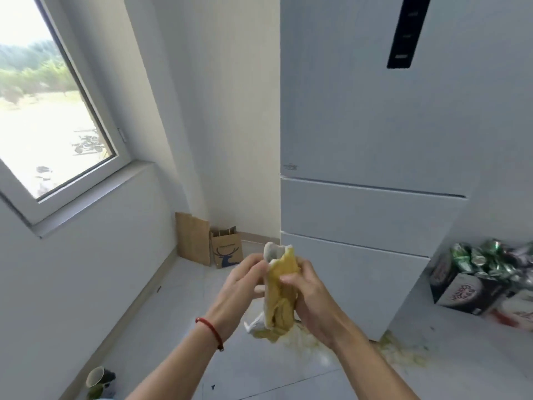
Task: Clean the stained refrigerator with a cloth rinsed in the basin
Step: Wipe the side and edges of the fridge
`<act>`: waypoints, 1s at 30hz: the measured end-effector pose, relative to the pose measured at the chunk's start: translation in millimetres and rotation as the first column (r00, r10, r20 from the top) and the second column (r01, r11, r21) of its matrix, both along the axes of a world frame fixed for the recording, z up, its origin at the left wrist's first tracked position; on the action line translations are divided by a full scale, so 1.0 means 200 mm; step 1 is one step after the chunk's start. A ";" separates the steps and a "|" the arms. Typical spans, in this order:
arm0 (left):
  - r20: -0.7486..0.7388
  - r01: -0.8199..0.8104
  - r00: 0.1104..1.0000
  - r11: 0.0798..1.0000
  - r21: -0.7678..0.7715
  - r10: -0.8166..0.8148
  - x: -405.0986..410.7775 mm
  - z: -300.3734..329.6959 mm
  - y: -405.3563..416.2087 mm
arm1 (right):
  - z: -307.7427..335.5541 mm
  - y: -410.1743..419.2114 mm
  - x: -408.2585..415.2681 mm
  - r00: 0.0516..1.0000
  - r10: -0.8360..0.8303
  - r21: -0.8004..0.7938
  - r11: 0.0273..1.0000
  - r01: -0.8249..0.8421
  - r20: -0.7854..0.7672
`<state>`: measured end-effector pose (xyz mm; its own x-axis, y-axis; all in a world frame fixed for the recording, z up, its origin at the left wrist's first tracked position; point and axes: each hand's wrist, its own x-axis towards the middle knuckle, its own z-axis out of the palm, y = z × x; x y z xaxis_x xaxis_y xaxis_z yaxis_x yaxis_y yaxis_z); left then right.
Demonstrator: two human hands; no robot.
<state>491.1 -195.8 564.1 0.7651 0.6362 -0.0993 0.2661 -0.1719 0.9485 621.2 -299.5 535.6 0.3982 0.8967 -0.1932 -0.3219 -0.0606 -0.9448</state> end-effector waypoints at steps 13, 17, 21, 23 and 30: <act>0.166 0.345 0.922 0.937 0.062 -0.351 1.29 0.10 -1.08 | 0.22 -1.49 1.11 0.942 -0.335 0.078 0.940 0.332 0.019; 0.105 0.374 0.908 0.898 0.231 -0.406 1.53 0.12 -1.22 | 0.27 -1.73 1.31 0.870 -0.445 0.104 0.896 0.432 0.213; 0.125 0.326 0.902 0.843 0.428 -0.412 1.75 0.11 -1.31 | 0.27 -1.88 1.50 0.665 -0.397 0.080 0.887 0.454 0.633; 0.113 0.351 0.852 0.719 0.600 -0.511 1.85 0.12 -1.32 | 0.28 -1.91 1.60 0.559 -0.360 0.041 0.864 0.501 0.747; 0.271 0.337 0.743 0.692 0.638 -0.611 2.38 0.13 -1.32 | 0.48 -2.00 2.05 0.253 0.167 -0.299 0.663 0.687 0.953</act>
<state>966.7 -459.0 590.2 0.8403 0.0107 0.5421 -0.4084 -0.6451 0.6458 1031.8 -698.9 631.7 0.8482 0.5199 0.1014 0.5208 -0.7837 -0.3386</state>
